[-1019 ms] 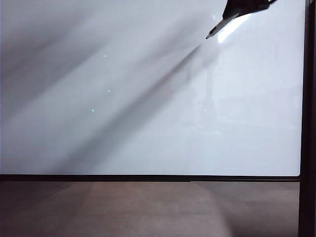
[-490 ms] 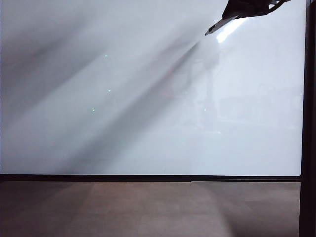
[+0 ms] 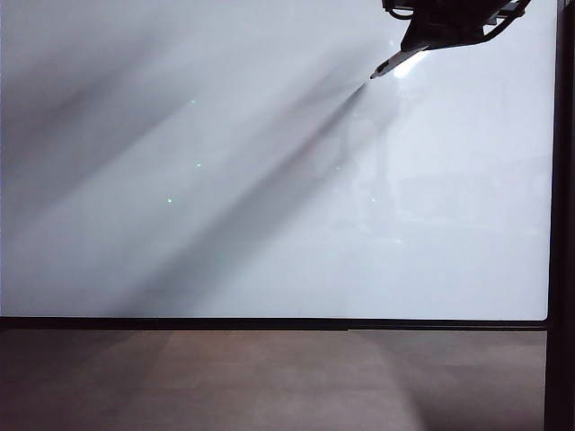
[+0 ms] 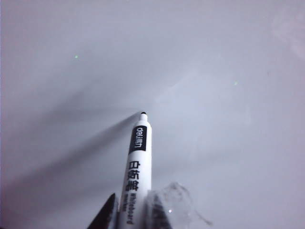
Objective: Reach to the right to find the marker pen, pick it up, and write the number 4 on the whiteboard.
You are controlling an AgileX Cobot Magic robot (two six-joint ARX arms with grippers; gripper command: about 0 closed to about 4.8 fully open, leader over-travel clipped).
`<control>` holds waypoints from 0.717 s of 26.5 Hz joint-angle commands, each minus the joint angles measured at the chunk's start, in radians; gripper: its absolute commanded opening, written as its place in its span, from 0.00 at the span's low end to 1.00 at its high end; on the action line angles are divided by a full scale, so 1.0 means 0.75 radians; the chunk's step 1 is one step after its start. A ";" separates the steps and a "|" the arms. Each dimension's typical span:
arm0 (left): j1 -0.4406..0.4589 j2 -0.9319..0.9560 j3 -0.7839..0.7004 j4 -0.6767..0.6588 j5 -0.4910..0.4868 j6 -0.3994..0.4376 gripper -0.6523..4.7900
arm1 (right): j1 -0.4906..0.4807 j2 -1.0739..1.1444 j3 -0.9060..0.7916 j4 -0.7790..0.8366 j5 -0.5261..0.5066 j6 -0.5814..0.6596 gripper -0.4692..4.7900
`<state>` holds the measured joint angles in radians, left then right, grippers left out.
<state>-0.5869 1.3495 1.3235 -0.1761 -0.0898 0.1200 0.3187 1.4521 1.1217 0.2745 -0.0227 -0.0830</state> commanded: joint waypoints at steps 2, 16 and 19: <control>-0.002 -0.002 0.004 0.014 0.001 0.004 0.11 | 0.002 0.010 0.004 0.063 -0.002 -0.007 0.09; -0.002 -0.002 0.004 -0.016 0.000 0.005 0.11 | -0.006 0.061 0.004 0.109 0.007 -0.011 0.09; -0.002 -0.002 0.004 -0.017 0.000 0.005 0.11 | -0.007 0.061 0.004 0.106 0.018 -0.010 0.09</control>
<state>-0.5869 1.3499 1.3235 -0.1974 -0.0898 0.1200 0.3168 1.4956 1.1213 0.3286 -0.0235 -0.0917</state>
